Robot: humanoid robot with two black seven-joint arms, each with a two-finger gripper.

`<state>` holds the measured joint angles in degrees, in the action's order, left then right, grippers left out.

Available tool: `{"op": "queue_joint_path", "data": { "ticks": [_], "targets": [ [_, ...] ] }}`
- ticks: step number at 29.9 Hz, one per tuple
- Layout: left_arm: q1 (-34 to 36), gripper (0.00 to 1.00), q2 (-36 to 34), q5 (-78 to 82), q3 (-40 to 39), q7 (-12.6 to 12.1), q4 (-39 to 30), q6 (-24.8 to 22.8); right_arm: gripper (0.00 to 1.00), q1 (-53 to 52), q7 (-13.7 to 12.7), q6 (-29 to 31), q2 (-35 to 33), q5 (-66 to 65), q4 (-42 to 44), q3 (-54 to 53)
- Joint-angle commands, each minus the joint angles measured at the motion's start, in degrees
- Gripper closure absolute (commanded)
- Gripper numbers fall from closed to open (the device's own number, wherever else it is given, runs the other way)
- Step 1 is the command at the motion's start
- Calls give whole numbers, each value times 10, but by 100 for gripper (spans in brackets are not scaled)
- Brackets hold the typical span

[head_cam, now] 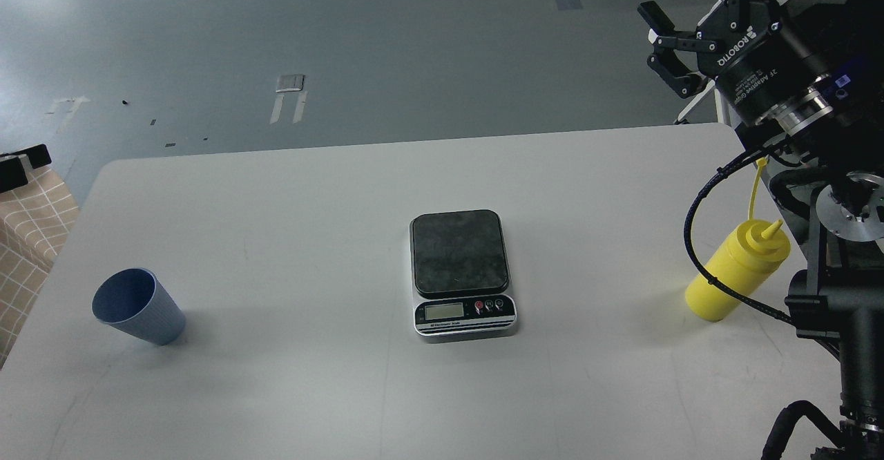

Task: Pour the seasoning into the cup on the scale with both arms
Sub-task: 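Lower the left gripper down to the blue cup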

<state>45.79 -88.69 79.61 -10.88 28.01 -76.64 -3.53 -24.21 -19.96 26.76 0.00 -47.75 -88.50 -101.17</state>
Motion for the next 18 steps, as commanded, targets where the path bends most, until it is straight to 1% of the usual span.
{"op": "queue_joint_path", "data": {
  "ticks": [1, 4, 8, 14, 18],
  "targets": [
    [0, 2, -10, -1, 97, 0, -8, 92, 0, 3, 0, 0, 0, -1, 0, -2],
    [0, 2, -7, -2, 147, 0, -11, 130, 0, 7, 0, 0, 0, -1, -1, -3],
    [-2, 2, 4, -4, 155, 0, -11, 130, 0, 8, 0, 1, 0, -1, -1, -3],
    [-7, 2, 42, -10, 163, 0, -11, 129, 0, 18, 0, 1, 0, -1, -7, -3],
    [-25, 2, 71, -10, 164, 0, -4, 130, 0, 22, 0, 1, 0, -1, -10, -9]
  ]
}}
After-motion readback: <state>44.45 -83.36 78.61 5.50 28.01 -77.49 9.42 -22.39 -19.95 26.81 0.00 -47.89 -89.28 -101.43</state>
